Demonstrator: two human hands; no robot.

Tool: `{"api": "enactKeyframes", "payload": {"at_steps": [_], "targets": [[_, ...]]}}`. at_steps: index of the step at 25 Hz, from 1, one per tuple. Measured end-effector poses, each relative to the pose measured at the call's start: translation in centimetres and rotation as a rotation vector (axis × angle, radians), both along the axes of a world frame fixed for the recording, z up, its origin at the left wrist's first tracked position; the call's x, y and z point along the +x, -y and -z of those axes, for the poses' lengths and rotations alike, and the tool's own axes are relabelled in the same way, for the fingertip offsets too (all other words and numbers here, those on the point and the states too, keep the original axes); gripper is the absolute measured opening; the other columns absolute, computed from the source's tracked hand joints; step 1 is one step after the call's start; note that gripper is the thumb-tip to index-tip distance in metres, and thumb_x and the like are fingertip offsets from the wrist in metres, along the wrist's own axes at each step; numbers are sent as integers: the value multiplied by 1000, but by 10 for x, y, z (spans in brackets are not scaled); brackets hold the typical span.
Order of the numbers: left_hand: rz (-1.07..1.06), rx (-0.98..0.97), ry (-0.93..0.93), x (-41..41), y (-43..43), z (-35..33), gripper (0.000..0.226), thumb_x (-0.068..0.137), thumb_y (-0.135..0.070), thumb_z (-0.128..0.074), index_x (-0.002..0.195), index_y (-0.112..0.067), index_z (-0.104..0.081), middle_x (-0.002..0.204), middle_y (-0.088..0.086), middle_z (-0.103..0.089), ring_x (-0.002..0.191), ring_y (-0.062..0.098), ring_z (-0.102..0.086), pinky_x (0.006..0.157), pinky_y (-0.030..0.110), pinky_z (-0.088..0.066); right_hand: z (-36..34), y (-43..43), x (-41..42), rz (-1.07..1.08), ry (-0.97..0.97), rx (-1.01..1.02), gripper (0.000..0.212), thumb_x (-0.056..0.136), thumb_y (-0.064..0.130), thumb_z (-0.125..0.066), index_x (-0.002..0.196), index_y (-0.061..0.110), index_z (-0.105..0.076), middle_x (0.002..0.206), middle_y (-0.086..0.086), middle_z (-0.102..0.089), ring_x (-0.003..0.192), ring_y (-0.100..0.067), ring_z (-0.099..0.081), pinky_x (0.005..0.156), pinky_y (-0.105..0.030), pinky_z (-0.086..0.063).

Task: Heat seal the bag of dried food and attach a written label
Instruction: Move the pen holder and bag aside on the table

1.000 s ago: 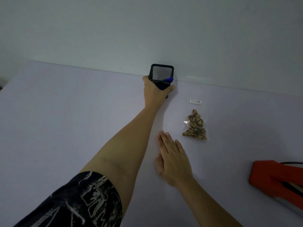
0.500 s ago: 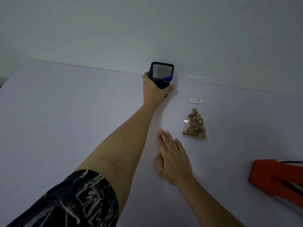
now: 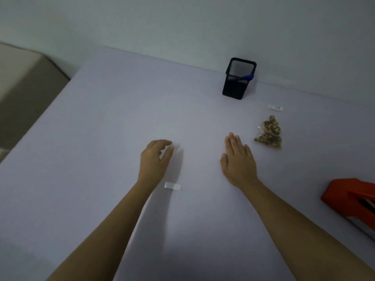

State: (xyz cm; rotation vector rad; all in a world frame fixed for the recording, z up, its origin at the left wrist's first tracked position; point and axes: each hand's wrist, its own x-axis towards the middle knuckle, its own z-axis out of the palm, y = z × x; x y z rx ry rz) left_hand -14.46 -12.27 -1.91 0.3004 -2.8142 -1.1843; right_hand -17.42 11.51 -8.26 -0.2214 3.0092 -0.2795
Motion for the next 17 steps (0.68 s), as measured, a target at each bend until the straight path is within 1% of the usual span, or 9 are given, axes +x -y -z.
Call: {"api": "enactKeyframes", "payload": {"at_steps": [2,4,6,8,9,11,13,15,17], "targets": [[-122,-15,52,48,14,9,21,89,-20,-61,105,-9,-68,104,8,-66,85,16,-61,77,21,-44,-4,11,6,-1,42,7,62,94,35,-13,146,3,-19,156,-13,-17,145,-27,-17,116,-45,-17],[-187,32,114,82,7,19,25,87,-21,-64,108,-9,-68,104,8,-65,83,15,-59,77,20,-42,-6,30,20,-22,64,-13,58,97,32,-21,147,3,-18,157,-14,-14,145,-27,-14,116,-44,-15],[-197,44,149,99,-10,29,33,86,-24,-65,116,-9,-64,109,9,-62,92,21,-59,81,22,-42,-8,51,41,-53,83,-24,60,94,34,-20,145,2,-25,155,-14,-21,144,-28,-21,115,-45,-20],[-214,-9,160,102,-27,37,41,86,-28,-64,122,-8,-60,116,11,-59,105,27,-53,86,25,-38,-7,66,60,-46,90,-38,62,90,35,-21,138,0,-39,149,-16,-36,138,-31,-35,109,-49,-30],[-231,-33,154,101,-34,39,42,86,-28,-64,122,-8,-59,117,12,-58,108,28,-50,87,26,-38,-6,69,67,-29,95,-48,62,89,35,-23,136,0,-43,146,-17,-40,135,-32,-39,106,-50,-34],[-256,-64,111,97,-42,42,34,86,-25,-65,115,-8,-64,115,14,-58,107,31,-48,87,32,-43,-5,72,74,-1,111,-62,62,88,35,-24,135,0,-45,145,-17,-42,134,-32,-40,105,-51,-35],[-267,-88,70,97,-43,45,24,87,-21,-64,107,-8,-68,112,16,-58,104,32,-49,86,37,-47,-2,69,78,-12,81,-70,63,88,36,-22,137,0,-42,147,-17,-39,136,-32,-38,107,-51,-33],[-288,-65,62,96,-43,45,22,88,-19,-62,106,-7,-68,110,14,-58,104,31,-49,85,31,-43,-1,66,78,-28,68,-74,66,88,38,-18,140,1,-37,150,-15,-34,139,-30,-32,110,-49,-28],[-328,-33,69,95,-45,45,25,88,-15,-60,112,-7,-64,109,12,-59,104,30,-48,83,25,-35,1,64,78,-49,66,-72,71,87,41,-10,144,4,-28,154,-13,-24,143,-27,-22,114,-47,-21]]}}
